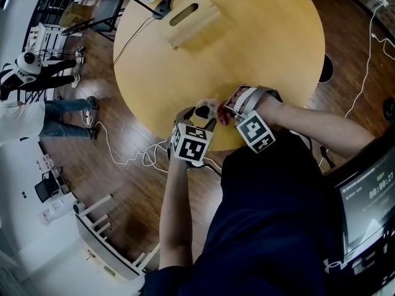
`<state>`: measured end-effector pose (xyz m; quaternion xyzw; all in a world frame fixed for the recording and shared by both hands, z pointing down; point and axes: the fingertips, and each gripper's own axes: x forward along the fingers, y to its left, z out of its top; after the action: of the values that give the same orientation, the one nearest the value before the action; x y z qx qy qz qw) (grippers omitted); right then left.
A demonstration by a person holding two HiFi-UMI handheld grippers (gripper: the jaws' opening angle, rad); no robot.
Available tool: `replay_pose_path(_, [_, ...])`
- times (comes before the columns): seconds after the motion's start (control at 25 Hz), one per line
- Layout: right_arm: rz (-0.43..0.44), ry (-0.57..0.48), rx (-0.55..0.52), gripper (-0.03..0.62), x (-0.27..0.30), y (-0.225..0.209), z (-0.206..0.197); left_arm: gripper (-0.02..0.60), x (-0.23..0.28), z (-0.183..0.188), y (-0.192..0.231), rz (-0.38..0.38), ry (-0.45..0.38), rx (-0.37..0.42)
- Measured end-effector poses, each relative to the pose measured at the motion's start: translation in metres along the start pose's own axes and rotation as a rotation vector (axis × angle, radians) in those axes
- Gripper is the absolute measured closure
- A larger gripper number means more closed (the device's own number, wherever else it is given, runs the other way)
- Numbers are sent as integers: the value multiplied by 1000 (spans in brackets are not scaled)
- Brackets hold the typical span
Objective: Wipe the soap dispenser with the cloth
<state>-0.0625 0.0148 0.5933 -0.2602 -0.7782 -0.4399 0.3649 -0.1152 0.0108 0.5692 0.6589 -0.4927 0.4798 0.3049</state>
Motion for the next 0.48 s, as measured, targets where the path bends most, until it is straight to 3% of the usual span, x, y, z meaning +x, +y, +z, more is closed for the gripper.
replay_pose_path(0.08, [-39,25,4,510,-4,-26,-6,286,1,-1,1,4,-4,71])
replay_pose_path(0.2, [-109,63,43,510,-7,-67,-20,290,1,-4,1,-16,17,276])
replay_pose_path(0.36, [-107,89,40,510,0,-63,-21,288,1,-6,-4,-59,54,557])
replay_pose_path(0.4, [-88,95,31,510,4,-52,-21,285,1,-7,-2,-59,71,571])
replay_pose_path(0.44, [-61,95,24,510,7,-38,-21,279,0,-8,0,-53,84,535])
replay_pose_path(0.48, [-30,88,16,510,10,-23,-19,257,0,-8,2,-44,89,448])
